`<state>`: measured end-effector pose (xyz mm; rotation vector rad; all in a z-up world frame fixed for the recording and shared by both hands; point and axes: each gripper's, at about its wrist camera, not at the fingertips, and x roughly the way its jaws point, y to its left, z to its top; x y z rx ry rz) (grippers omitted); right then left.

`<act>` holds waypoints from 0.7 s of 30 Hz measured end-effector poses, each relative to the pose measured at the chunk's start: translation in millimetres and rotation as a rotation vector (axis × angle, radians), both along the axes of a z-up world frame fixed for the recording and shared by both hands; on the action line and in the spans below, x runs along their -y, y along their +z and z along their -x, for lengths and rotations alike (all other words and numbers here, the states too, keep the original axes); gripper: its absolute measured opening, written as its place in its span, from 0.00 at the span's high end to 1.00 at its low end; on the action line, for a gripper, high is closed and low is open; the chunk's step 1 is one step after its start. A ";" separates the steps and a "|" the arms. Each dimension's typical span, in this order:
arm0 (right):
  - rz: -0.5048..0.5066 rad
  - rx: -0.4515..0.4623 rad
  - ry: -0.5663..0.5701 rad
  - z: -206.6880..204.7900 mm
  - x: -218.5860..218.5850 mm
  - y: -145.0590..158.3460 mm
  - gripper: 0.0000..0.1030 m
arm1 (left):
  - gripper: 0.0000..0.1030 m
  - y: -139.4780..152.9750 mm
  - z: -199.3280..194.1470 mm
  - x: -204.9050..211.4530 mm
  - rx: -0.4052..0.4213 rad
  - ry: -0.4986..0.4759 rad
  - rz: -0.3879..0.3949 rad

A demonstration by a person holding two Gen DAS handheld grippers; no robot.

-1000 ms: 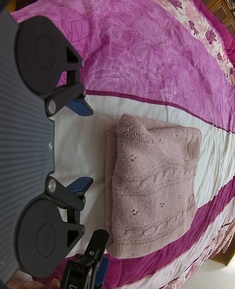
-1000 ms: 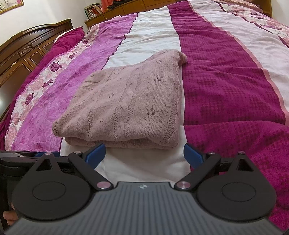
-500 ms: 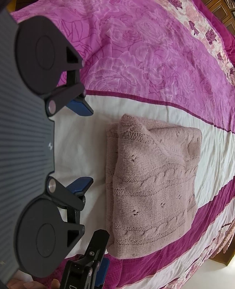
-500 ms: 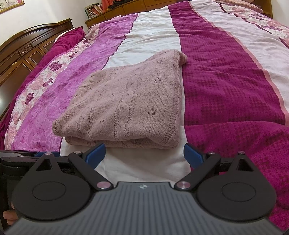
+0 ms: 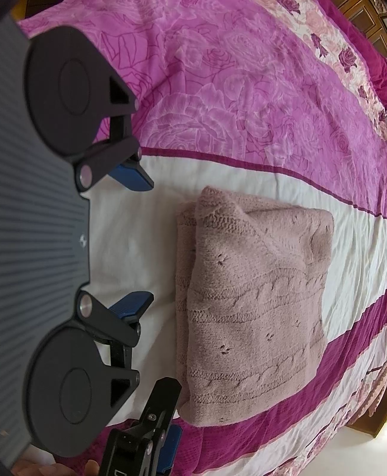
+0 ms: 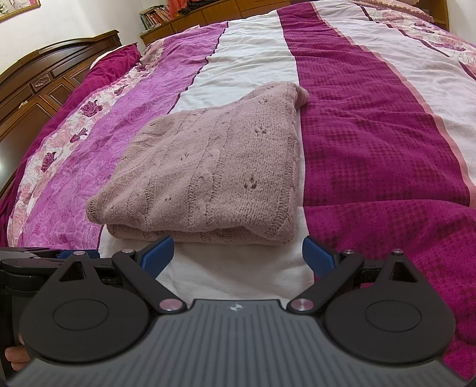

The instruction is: Fold small clothes

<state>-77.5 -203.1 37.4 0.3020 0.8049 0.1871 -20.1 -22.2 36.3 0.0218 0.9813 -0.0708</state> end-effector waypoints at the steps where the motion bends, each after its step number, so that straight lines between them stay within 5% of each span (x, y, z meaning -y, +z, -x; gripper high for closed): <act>1: 0.000 0.000 0.000 0.1 0.0 0.1 0.06 | 0.27 -0.1 0.1 -0.1 -0.001 0.000 0.000; 21: 0.001 -0.001 0.000 0.4 -0.5 0.1 0.06 | 0.27 -1.8 -0.6 4.0 -0.009 0.002 -0.002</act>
